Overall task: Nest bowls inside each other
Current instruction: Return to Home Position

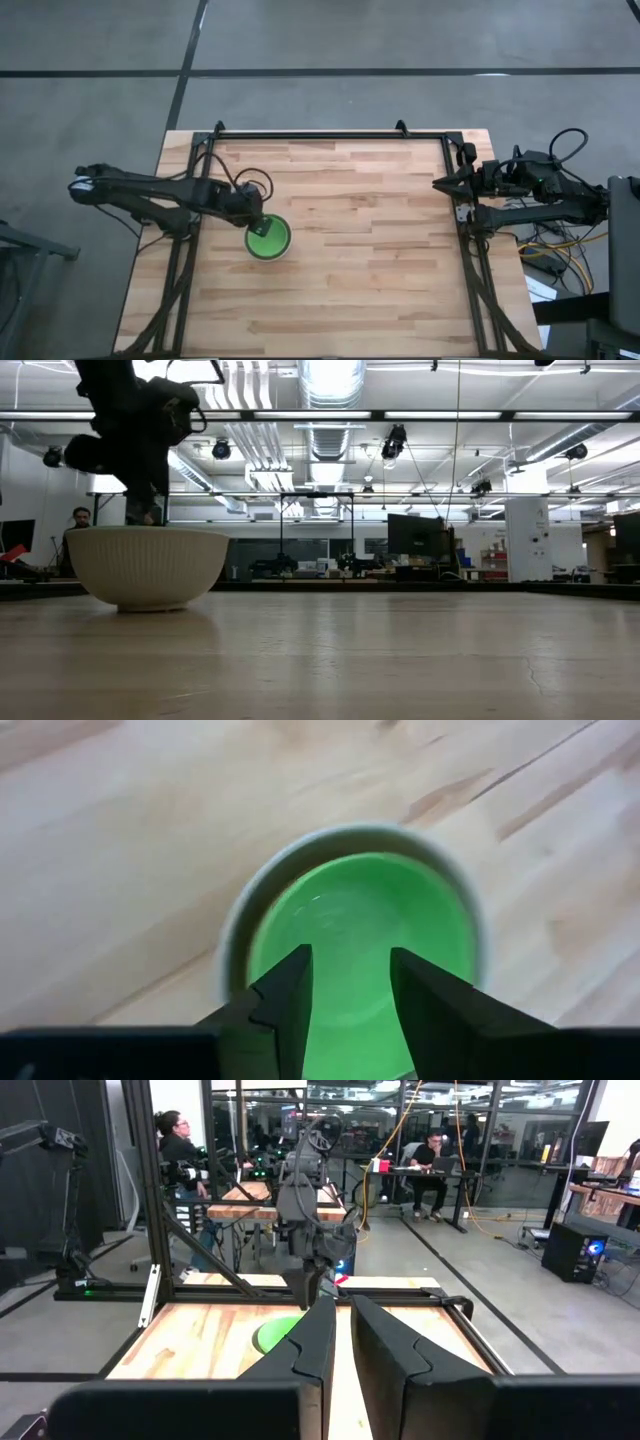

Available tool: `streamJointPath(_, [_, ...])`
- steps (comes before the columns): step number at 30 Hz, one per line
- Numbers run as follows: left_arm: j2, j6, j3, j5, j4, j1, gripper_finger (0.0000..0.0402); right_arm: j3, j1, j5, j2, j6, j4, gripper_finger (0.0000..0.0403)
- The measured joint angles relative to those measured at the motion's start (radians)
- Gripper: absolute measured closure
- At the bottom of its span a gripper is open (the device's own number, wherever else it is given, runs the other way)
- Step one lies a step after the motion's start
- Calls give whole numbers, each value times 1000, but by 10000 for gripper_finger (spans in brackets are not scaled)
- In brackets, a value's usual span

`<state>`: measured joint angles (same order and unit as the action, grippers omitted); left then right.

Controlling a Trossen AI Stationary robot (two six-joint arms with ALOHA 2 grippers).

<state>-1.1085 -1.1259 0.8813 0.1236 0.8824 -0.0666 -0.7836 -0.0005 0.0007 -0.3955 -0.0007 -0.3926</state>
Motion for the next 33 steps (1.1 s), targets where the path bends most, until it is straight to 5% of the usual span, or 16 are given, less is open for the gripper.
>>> streamJointPath(18, [2, 362, 64, 150, -317, -14, 343, 0, 0, 0, 0, 0, 0, 369])
streamJointPath(33, [80, 642, 64, 156, -541, -28, 351, 0, 0, 0, 0, 0, 0, 369])
